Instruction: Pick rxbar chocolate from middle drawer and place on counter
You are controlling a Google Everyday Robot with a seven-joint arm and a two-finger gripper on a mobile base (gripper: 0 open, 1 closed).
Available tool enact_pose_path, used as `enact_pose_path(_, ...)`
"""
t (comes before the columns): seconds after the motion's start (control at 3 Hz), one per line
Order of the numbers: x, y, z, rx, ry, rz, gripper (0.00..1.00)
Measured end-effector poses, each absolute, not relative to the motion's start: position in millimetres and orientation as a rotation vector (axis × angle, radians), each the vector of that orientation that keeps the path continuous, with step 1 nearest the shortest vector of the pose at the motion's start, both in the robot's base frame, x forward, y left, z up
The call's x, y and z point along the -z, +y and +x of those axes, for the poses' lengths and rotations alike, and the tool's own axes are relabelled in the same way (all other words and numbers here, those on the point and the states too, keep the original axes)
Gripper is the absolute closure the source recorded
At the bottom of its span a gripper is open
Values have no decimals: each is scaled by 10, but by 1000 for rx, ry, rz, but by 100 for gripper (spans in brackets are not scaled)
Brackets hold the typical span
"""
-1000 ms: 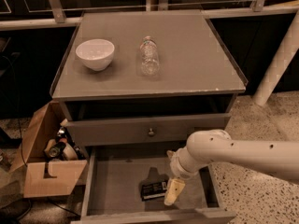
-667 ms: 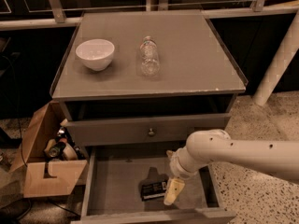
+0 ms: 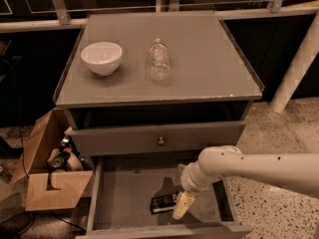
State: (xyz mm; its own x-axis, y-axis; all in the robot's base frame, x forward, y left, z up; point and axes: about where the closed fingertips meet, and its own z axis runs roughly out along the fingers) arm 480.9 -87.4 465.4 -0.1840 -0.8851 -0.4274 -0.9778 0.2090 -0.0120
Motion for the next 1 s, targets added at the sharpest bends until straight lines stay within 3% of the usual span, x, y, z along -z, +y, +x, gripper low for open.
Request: enact_pose_path(1.0,-4220,-847,4893,-423,2165,-1712,0)
